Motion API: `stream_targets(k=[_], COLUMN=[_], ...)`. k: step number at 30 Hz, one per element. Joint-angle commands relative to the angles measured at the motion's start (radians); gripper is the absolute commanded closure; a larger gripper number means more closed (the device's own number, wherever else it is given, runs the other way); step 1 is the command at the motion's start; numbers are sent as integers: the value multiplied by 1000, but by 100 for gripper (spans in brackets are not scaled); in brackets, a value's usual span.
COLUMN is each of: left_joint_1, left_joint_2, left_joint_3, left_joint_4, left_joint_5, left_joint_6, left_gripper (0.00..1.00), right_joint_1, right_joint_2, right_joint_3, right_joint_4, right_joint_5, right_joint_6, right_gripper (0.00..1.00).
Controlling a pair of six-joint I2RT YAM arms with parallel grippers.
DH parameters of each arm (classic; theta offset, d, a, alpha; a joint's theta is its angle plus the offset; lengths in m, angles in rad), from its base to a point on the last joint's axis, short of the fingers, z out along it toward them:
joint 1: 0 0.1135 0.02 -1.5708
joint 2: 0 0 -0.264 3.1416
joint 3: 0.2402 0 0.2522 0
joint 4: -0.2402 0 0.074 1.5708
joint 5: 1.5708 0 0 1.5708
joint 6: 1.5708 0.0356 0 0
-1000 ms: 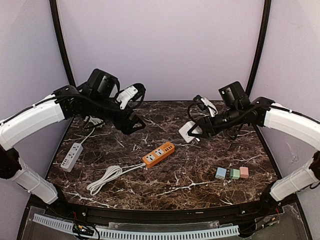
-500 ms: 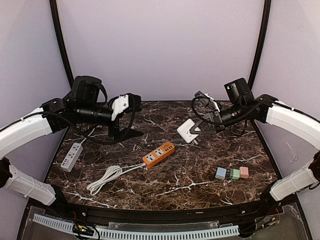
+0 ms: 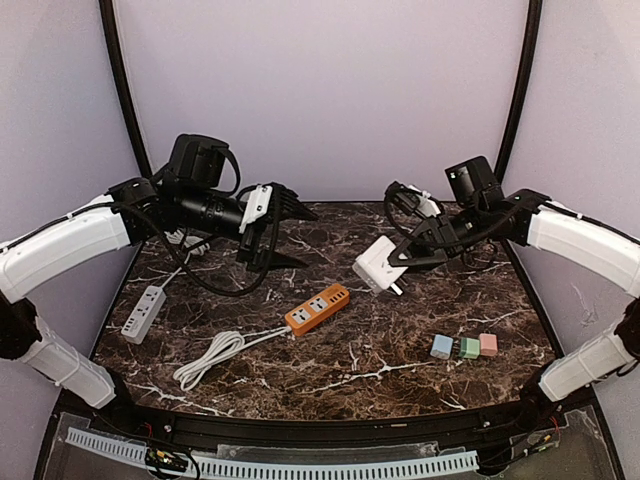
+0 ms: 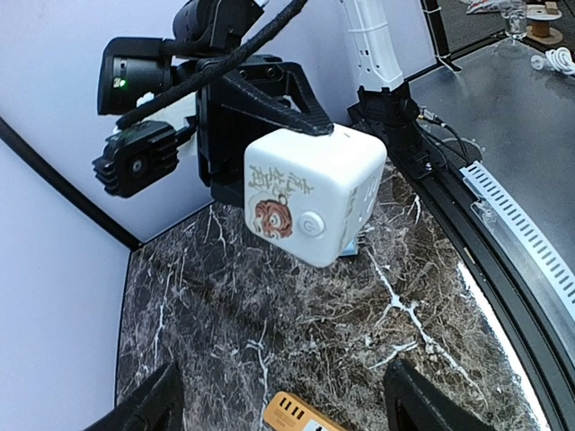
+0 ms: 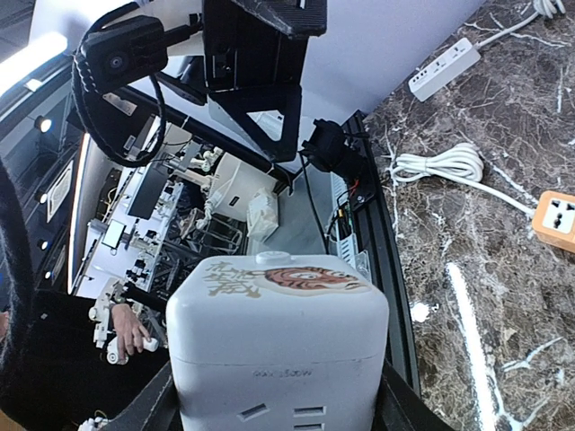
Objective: Insert the plug
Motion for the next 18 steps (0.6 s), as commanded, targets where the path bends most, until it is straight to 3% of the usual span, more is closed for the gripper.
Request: stream_targets(k=[1,12,18], left_joint_1=[-5,-37,-44], left_joint_2=[33,137,182], left_joint_3=[53,116,134], left_joint_4=[-25,-35,26], left_joint_5=[137,271,325], left_joint_6=[46,53,-26], left_gripper=[24,25,25], right_joint_1=[13,57,83], right_joint_2=[31,126,157], right_joint_3=[24,113,151], right_joint_4=[65,62,47], right_joint_5=[-99,-106,-113], right_joint_6=[33,23,11], right_gripper=[91,91,91])
